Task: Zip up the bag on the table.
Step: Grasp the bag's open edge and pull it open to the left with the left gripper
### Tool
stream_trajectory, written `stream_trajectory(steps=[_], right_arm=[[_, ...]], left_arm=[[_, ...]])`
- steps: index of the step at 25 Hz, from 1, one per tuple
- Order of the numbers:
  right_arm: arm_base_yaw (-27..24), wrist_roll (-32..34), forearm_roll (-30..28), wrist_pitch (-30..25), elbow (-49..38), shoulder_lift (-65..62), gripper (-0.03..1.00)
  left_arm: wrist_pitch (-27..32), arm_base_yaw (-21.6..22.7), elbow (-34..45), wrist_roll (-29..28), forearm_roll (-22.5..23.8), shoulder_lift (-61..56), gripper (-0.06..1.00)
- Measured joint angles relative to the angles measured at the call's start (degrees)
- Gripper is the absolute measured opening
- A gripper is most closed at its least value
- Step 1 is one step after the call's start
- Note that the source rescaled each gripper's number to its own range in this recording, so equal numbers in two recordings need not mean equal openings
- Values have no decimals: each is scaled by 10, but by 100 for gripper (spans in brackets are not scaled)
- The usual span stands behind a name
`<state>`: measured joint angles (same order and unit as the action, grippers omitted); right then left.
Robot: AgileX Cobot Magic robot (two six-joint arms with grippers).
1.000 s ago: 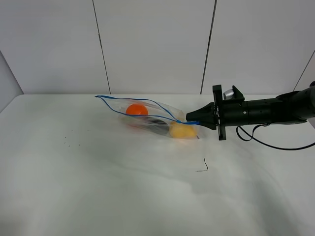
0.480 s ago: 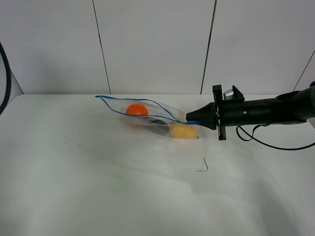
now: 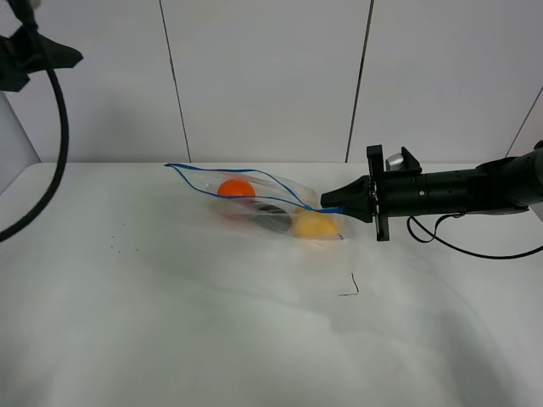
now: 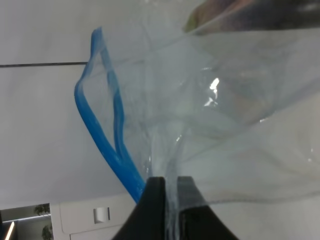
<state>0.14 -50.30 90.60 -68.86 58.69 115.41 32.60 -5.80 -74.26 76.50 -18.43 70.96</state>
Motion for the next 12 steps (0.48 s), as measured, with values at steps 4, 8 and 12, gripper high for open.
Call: stream_trajectory(steps=[4, 8, 12], right_arm=[[0, 0, 0, 0, 0, 0, 0], [0, 0, 0, 0, 0, 0, 0], [0, 0, 2, 0, 0, 0, 0]], left_arm=[[-26, -78, 27, 2, -4, 15, 98], [-72, -161, 79, 0, -4, 24, 98], [-172, -245, 145, 0, -4, 30, 98]])
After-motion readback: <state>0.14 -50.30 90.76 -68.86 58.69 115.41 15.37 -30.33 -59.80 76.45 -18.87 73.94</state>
